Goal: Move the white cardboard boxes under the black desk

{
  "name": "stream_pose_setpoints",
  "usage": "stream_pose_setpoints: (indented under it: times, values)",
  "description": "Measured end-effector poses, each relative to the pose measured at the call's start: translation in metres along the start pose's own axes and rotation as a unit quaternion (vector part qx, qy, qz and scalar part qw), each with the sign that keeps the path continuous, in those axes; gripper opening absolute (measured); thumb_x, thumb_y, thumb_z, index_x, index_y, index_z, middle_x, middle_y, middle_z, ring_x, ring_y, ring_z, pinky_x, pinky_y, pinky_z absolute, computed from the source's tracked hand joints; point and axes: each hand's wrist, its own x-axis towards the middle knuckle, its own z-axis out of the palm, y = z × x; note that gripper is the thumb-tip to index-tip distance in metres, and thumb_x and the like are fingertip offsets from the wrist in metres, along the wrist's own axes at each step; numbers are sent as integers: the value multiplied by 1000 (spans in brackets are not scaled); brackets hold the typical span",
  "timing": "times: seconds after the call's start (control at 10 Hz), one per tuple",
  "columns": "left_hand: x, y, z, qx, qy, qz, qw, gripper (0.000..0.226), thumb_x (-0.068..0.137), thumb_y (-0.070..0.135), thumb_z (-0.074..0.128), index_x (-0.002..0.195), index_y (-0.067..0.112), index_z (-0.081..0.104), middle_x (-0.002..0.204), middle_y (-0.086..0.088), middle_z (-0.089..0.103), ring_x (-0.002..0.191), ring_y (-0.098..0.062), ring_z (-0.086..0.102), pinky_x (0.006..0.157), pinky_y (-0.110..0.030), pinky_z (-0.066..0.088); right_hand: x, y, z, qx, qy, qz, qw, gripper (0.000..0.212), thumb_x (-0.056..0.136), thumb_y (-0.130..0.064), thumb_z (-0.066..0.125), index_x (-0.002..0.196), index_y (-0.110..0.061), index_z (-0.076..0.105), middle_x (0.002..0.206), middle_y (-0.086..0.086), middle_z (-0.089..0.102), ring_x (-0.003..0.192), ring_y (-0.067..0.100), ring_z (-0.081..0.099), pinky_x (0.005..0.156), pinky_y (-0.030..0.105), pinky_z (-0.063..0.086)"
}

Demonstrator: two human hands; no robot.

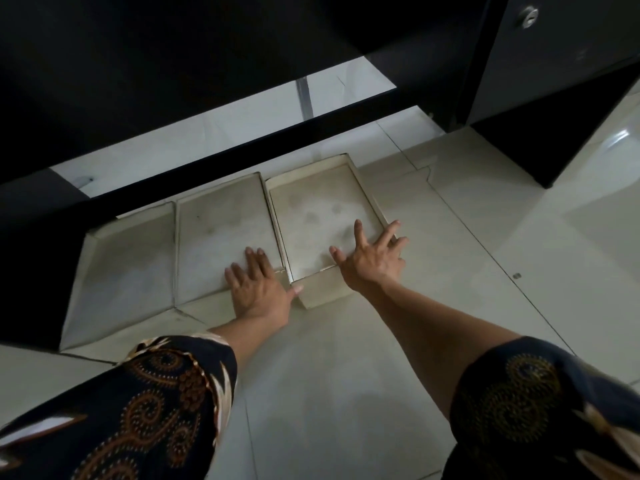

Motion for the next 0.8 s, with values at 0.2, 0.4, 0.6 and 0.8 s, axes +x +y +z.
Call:
stream_pose_setpoints:
  times: [0.2, 0.4, 0.6, 0.8]
  values:
    - [4, -1, -11, 30, -28, 7, 999, 75, 102, 53, 28, 157, 8, 3, 166, -17, 3, 142, -49, 28, 119, -53, 17, 20, -12, -3, 13, 7, 6, 1000, 80, 89, -80, 28, 156, -43, 9, 163, 24, -17, 143, 52, 9, 103, 58, 42]
    - [18, -10, -30, 23, -119, 20, 992, 71, 103, 39, 34, 158, 11, -1, 166, -14, -7, 146, -41, 26, 118, -47, 25, 30, -18, -4, 19, -12, 3, 1000, 82, 87, -81, 30, 157, -42, 11, 164, 21, -19, 147, 52, 1, 107, 61, 38]
    - [21, -31, -38, -5, -197, 70, 978, 73, 104, 39, 33, 158, 14, -9, 165, -12, -17, 150, -44, 12, 121, -48, 19, 7, 11, -27, -12, -114, -80, 990, 94, 85, -85, 27, 160, -34, 0, 161, 19, -31, 150, 43, -20, 117, 68, 5]
    - [-53, -36, -78, -62, -142, -9, 988, 73, 99, 56, 33, 159, 23, 8, 167, -10, 2, 150, -40, 11, 120, -49, 18, -83, 7, -86, -1, -184, -81, 980, 101, 87, -80, 39, 160, -30, -10, 164, 19, -24, 153, 38, -16, 117, 67, 7]
